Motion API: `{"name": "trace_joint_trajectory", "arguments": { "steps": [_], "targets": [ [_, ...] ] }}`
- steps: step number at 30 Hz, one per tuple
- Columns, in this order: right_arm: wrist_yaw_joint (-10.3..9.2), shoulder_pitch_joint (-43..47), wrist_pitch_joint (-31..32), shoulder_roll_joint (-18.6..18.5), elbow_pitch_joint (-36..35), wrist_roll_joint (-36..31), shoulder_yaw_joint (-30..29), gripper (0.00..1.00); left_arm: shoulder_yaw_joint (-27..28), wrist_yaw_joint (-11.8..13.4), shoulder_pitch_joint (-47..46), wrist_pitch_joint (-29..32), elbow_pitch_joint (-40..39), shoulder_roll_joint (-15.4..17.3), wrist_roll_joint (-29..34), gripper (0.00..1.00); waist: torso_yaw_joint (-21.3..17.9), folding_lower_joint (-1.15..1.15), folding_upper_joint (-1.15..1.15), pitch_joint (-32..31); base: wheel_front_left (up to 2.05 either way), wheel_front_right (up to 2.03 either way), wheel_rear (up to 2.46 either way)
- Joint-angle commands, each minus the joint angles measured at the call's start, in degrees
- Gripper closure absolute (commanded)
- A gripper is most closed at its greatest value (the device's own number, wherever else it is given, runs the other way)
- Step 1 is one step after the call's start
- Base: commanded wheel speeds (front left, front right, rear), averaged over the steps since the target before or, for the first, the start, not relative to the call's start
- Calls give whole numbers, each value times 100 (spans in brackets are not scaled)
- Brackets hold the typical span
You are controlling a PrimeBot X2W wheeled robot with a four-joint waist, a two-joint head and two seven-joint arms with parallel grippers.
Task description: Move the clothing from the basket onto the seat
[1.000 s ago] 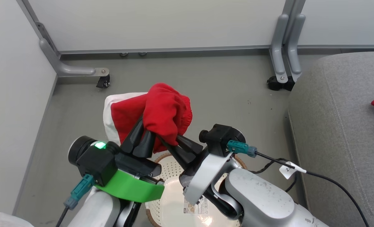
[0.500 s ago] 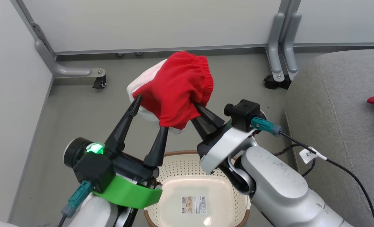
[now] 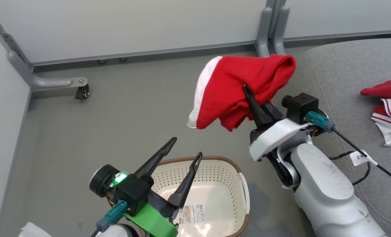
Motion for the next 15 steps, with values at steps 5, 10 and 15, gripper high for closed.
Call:
{"name": "trace_joint_trajectory", "arguments": {
  "steps": [5, 10, 15],
  "targets": [
    [-1, 299, 163, -143, -163, -228, -369, 100, -192, -84, 117, 173, 157, 104, 83, 0, -547, 0, 0, 66, 0, 0, 0],
    [0, 567, 270, -236, -324, -365, -706, 100, -312, -116, 72, 228, 251, 148, 154, 0, -996, 0, 0, 137, 0, 0, 0],
    [-1, 761, 371, -249, -499, -441, -973, 100, -370, -108, 24, 262, 278, 174, 180, 0, -1517, 0, 0, 273, 0, 0, 0]
  ]
}}
